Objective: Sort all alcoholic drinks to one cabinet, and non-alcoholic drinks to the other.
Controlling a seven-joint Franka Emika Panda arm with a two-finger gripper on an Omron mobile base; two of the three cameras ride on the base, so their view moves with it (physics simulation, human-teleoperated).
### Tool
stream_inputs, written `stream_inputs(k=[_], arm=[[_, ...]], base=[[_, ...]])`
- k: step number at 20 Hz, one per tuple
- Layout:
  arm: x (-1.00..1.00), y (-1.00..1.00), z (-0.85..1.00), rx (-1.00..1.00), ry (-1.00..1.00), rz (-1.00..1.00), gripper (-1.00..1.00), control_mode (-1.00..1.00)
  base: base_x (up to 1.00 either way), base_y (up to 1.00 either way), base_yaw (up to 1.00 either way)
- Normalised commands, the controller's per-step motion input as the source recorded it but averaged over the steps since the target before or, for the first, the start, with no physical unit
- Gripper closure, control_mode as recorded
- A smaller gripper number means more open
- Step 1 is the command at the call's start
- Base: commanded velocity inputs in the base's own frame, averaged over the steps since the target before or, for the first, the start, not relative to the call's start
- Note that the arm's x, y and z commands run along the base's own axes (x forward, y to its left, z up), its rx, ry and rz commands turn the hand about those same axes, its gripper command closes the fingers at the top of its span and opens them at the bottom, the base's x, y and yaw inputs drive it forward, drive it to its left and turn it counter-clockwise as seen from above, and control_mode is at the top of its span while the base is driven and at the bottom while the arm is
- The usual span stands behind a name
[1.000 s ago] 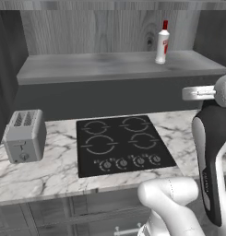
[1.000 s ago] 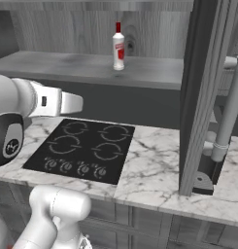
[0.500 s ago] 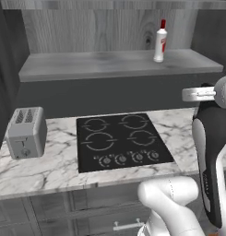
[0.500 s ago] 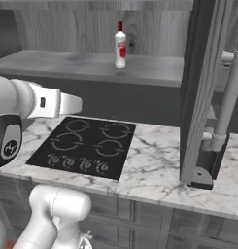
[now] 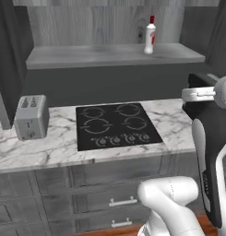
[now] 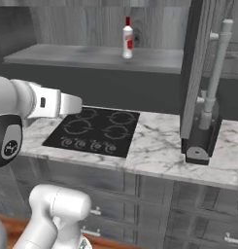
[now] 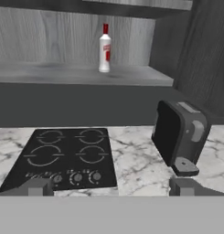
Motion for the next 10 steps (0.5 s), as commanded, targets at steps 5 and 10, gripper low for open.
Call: stream_inputs(k=[5,10], arm=[[0.00,0.00,0.00,0.00,0.00,0.00,-1.00,1.00],[0.00,0.00,0.00,0.00,0.00,0.00,-1.00,1.00]], base=[[-0.65,0.10,0.00],[-0.57,0.13,0.00]])
